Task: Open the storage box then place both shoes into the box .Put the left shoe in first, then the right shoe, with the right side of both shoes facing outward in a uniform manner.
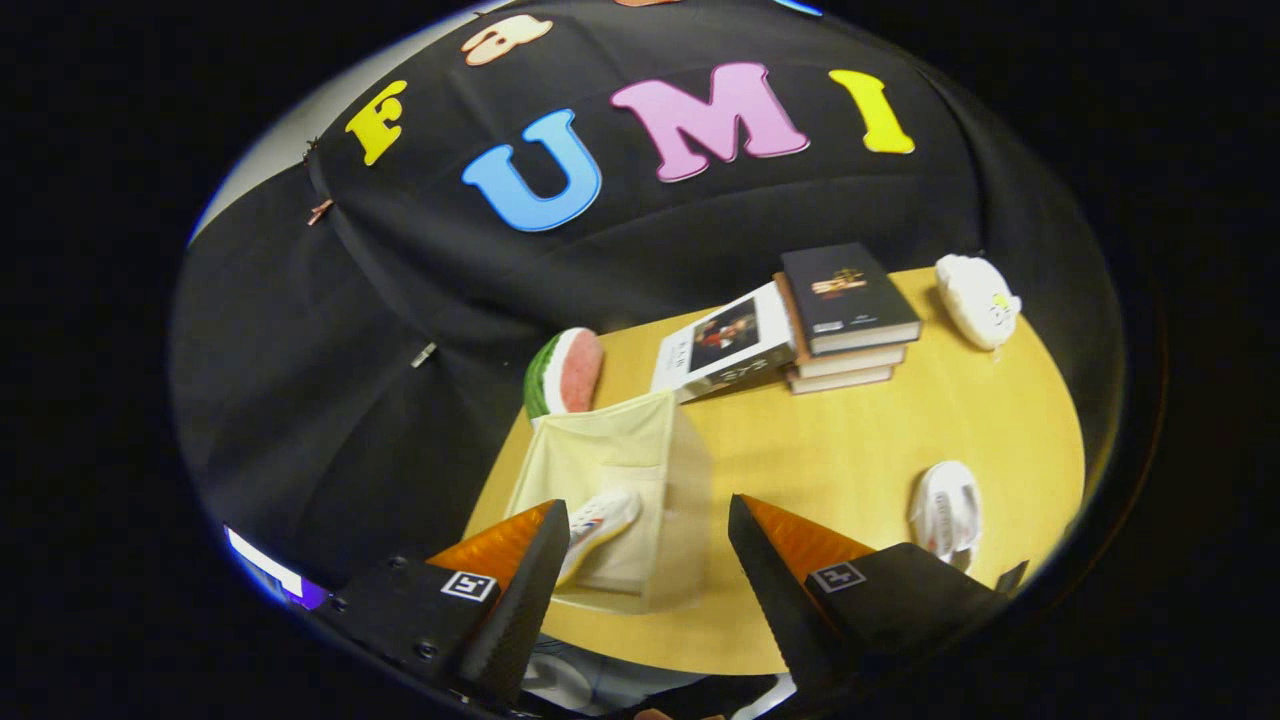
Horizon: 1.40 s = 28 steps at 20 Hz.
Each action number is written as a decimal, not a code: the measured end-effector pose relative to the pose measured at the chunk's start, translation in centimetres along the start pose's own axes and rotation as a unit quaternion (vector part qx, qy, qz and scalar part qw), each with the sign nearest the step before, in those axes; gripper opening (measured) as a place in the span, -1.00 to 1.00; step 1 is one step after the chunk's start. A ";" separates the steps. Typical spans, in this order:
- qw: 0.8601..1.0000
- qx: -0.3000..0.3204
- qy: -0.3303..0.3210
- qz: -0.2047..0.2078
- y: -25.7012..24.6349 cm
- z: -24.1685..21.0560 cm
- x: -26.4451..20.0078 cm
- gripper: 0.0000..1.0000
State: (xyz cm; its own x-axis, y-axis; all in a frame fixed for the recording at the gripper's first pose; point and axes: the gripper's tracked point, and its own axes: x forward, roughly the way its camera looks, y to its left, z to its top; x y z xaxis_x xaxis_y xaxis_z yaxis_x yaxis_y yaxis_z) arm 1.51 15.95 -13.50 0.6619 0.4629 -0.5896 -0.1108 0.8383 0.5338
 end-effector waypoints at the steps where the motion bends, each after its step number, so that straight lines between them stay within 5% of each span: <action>1: 1.000 -0.006 -0.007 -0.024 -2.6 0.1 -0.9 0.95; 9: 0.983 -0.039 0.059 -0.170 -19.8 -7.6 -5.5 0.90; 12: 0.972 -0.045 0.104 -0.204 -24.1 -11.5 -5.3 0.63; 17: 0.968 -0.049 0.137 -0.203 -27.4 -14.3 -2.0 0.31; 22: 0.965 -0.061 0.151 -0.208 -29.9 -15.2 2.2 0.24; 26: 0.972 -0.064 0.117 -0.194 -29.4 -13.8 5.7 -0.16; 28: 0.966 -0.082 0.113 -0.218 -30.2 -13.7 6.2 -0.37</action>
State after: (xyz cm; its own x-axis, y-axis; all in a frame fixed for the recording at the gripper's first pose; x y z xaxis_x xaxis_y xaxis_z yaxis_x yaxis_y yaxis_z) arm -1.19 -2.54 -41.61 0.4957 0.0905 -0.8638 0.0135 0.9936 0.1118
